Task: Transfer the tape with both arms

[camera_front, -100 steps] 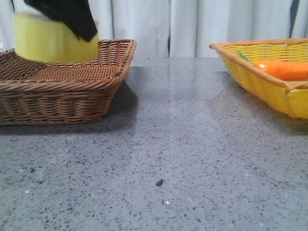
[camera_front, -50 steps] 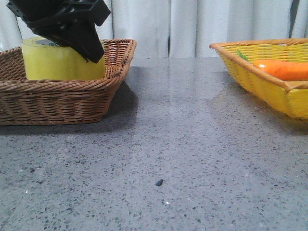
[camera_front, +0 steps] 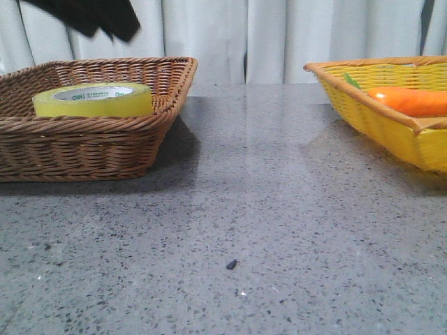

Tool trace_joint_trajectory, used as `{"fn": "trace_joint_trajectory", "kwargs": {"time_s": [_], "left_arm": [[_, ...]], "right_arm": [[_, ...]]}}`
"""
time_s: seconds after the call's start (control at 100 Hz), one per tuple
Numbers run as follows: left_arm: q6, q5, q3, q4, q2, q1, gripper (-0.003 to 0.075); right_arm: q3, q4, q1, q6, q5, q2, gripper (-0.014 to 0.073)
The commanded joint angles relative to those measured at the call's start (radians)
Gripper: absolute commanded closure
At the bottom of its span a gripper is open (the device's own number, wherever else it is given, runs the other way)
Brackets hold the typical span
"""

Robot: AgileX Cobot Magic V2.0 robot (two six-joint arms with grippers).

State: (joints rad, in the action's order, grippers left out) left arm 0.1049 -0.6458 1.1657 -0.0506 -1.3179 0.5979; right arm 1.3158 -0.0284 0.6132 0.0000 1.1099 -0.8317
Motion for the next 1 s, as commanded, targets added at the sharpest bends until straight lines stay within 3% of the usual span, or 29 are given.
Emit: {"fn": "trace_joint_trajectory", "kwargs": {"time_s": [0.0,0.15,0.55,0.73,0.99], "left_arm": [[-0.008,0.049,0.035,-0.022,0.11,0.002,0.0519],[-0.008,0.099,-0.023,-0.042,0.25,0.002,0.0743],[-0.008,0.312,-0.39,-0.042,0.704,0.002,0.0741],[-0.008,0.339,-0.558,-0.042,0.925,0.002,0.0741],[-0.008,0.341,-0.728,-0.012,1.159,0.002,0.0741]], "right_arm": [[-0.064,-0.046,-0.002,0.0,-0.157,0.077,0.0666],[-0.255,-0.107,-0.002,0.0,-0.308,0.232,0.0666],[-0.688,-0.171,-0.002,0.016,-0.624,0.586,0.0666],[-0.828,-0.19,-0.002,0.016,-0.774,0.702,0.0666],[-0.902,-0.201,-0.002,0.016,-0.794,0.742,0.0666]]}}
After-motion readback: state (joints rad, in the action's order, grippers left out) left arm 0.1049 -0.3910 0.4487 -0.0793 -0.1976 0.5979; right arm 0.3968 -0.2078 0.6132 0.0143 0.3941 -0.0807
